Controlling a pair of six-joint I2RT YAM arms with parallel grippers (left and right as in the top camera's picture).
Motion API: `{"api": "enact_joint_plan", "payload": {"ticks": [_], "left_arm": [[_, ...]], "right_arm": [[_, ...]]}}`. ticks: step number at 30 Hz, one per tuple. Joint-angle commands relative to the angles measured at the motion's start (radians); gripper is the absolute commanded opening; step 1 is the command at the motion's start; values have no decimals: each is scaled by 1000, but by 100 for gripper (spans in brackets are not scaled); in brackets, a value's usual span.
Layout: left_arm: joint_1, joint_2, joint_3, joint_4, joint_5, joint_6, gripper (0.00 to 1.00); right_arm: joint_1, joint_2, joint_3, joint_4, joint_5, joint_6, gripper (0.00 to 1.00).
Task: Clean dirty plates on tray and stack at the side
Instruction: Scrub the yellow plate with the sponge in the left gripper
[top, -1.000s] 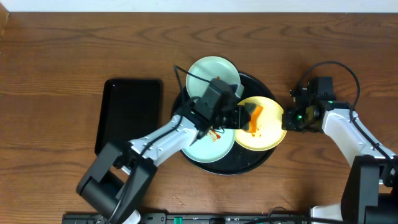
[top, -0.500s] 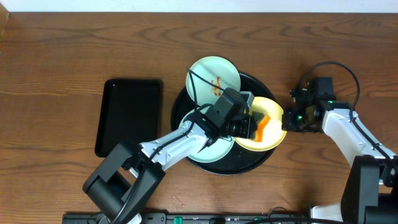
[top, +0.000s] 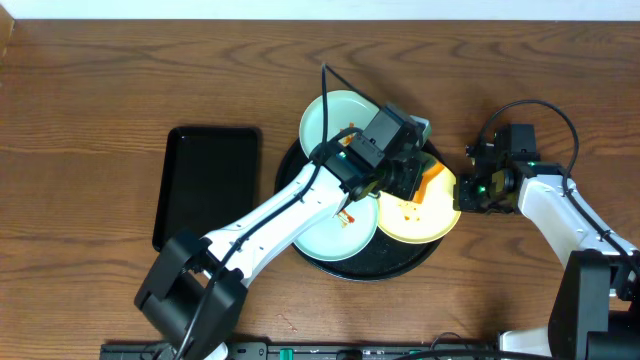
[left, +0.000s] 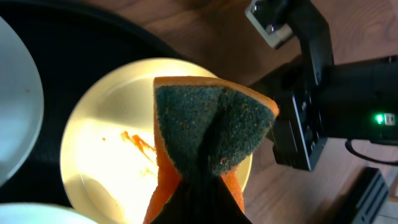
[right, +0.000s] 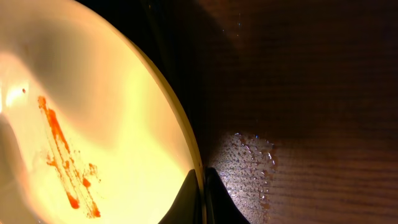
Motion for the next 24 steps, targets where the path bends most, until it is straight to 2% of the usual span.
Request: {"api": "enact_joint_plan", "payload": {"ticks": [1,19,24], "left_arm": [[-2,66,9,-15,-27,36,7],[-109,230,8,29,-30,7,8],[-83,247,8,22,-130,7,8]], "right_arm": [[10,-14,7,-6,-5,12,1],[10,-14,7,-6,-5,12,1],[10,-14,7,-9,-5,12,1]]}}
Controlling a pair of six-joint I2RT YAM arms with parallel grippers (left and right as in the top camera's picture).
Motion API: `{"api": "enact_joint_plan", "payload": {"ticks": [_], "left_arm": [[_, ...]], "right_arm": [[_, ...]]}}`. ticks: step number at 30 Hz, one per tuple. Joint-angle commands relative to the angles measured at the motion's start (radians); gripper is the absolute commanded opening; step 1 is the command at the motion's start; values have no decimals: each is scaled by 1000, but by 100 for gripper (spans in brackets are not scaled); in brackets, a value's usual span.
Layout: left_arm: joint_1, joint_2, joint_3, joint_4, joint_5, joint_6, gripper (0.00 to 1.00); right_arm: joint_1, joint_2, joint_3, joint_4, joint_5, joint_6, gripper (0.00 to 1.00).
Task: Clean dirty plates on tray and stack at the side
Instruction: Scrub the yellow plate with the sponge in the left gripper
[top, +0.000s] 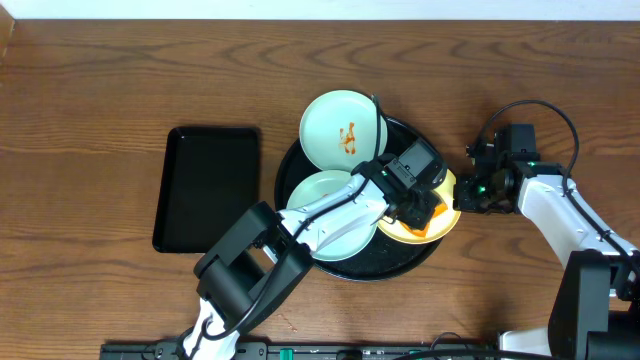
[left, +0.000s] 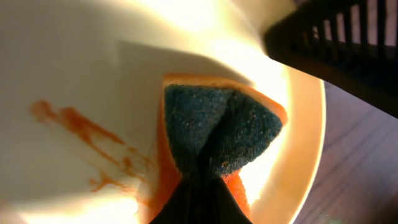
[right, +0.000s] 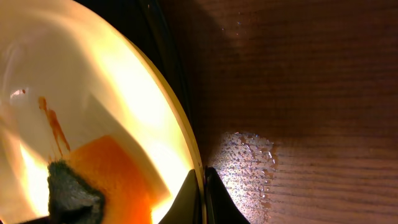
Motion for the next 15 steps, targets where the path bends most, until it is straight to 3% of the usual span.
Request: {"api": "enact_joint_plan", "payload": {"ticks": [1,5,10,15], "left_arm": [[32,16,6,-6,-143,0,7],[77,16,6,0,-254,0,8],[126,16,6,-12,-252,-1,8],[122,16,6,-103,-111,-1,8]], "right_arm": [[10,-13,7,-8,-5,6,1],[10,-13,7,-8,-5,6,1],[10,-13,7,-14,-5,6,1],[10,-13,7,-20,-5,6,1]]}}
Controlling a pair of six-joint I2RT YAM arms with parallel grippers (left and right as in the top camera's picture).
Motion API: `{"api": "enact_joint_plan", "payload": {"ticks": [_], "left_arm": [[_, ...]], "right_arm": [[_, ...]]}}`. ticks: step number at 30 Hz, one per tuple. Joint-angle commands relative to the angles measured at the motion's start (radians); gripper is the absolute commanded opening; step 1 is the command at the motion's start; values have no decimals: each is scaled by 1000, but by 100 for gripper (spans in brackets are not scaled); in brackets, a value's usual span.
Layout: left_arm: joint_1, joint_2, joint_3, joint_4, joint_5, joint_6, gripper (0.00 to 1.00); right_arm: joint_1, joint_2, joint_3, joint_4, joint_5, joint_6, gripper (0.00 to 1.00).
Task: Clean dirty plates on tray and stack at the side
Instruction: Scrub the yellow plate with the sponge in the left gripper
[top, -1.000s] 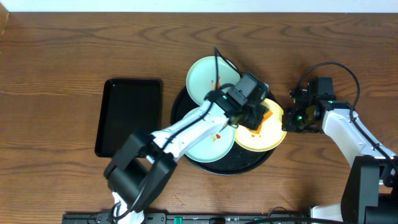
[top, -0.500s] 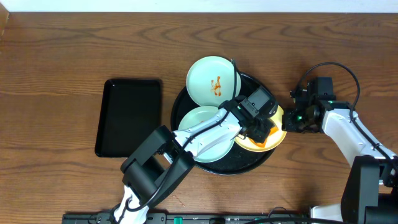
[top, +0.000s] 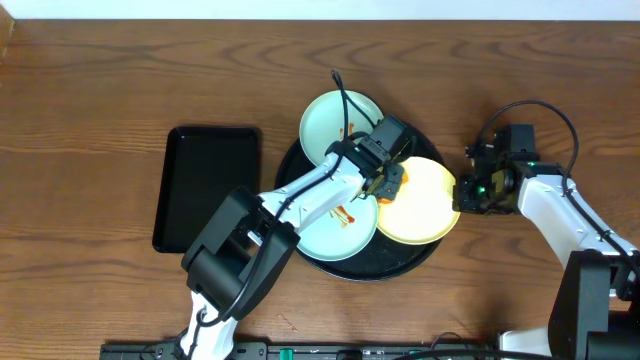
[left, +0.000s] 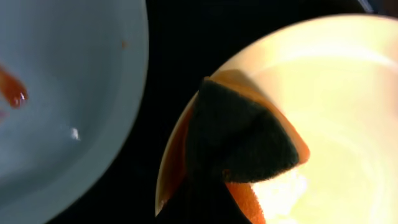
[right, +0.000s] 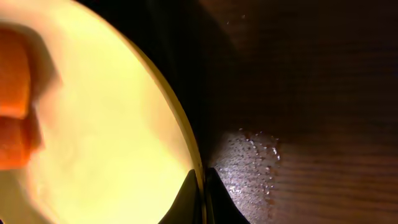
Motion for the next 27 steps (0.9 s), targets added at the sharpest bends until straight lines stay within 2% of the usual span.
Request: {"api": "enact_joint_plan", "payload": {"ticks": [1,7,13,17,22,27], "left_arm": [[-12,16,5,-66,90,-1,8],[-39,13,5,-85,119,-1,7],[-47,11,5,79,286,55,7],[-45,11,5,151,292,56,8],[-28,11,5,120,235,50,8],[-20,11,5,41,43,35,8]], "right_arm": [[10,-13,6,-11,2,5,1],[10,-13,6,-19,2,5,1],[10,-13,6,-23,2,5,1],[9,-13,6,-23,2,5,1],[10,-13,6,-22,2,6,1],[9,-13,6,-23,2,5,1]]}}
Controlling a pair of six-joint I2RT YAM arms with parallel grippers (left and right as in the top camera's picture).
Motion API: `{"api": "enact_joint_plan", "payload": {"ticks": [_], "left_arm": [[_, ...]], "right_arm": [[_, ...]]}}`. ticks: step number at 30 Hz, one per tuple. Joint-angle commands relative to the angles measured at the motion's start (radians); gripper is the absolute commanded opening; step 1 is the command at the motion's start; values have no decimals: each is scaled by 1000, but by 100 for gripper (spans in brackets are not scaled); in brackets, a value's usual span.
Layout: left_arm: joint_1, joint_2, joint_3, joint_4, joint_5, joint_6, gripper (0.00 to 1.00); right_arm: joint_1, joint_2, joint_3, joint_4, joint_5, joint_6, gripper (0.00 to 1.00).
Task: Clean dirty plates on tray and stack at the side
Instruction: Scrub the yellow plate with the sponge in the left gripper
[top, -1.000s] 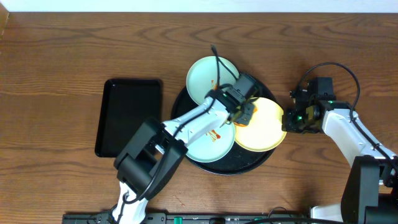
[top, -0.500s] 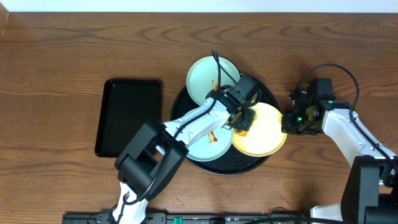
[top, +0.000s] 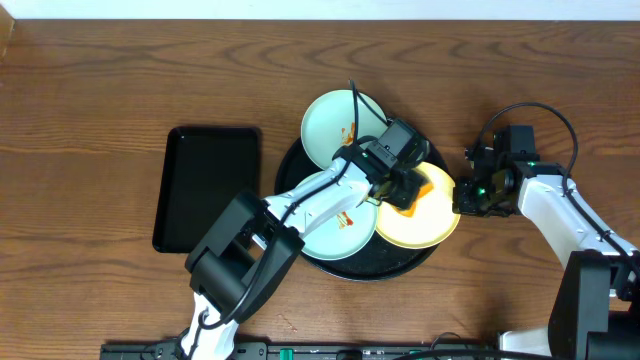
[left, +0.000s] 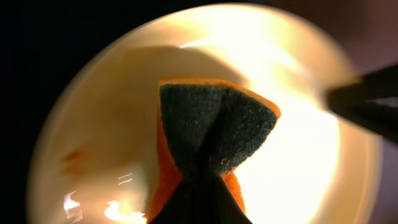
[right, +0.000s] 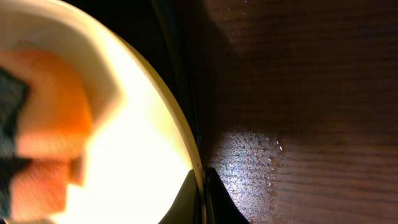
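A yellow plate lies on the right part of the round black tray. My left gripper is shut on a folded orange sponge with a dark green scrub side, pressed on the plate's upper middle. A faint orange smear remains at the plate's left. My right gripper is shut on the yellow plate's right rim. Two pale green plates, one at the back with orange sauce, one at the front, also sit on the tray.
A rectangular black tray lies on the wooden table left of the round one. Water droplets speckle the wood beside the right fingers. Cables loop over the right arm.
My left gripper carried the sponge from the yellow plate's upper left edge to its upper middle, toward the right. The right gripper kept its hold on the rim.
At first the sponge hung above the yellow plate, which bore orange streaks, while my right gripper held its rim. Then the sponge was on the plate's right side, then at its left edge with the streaks gone. Now it rests near the middle; only a faint smear shows.
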Motion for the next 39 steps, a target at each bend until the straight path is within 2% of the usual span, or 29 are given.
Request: {"api": "enact_joint_plan", "payload": {"ticks": [1,3,6,7,14,17,23,32,36,39], "left_arm": [[8,10,2,-13,-159,3,8],[8,10,2,16,-139,7,8],[8,10,2,63,7,82,7],[8,10,2,66,13,98,8],[10,13,2,51,-276,113,7],[21,14,2,59,-315,135,7],[39,14,2,-6,-282,133,8],[10,15,1,-177,93,111,7],[-15,15,1,-205,273,113,7],[-37,15,1,-201,322,131,7]], "right_arm": [[10,-13,6,-2,8,6,1],[10,-13,6,-2,8,6,1],[10,-13,6,-3,8,6,1],[10,-13,6,-5,8,6,1],[10,-13,6,-12,8,6,1],[10,-13,6,-17,8,6,1],[10,-13,6,-20,8,6,1],[10,-13,6,-24,8,5,1],[10,-13,6,-24,8,5,1],[10,-13,6,-24,8,6,1]]}}
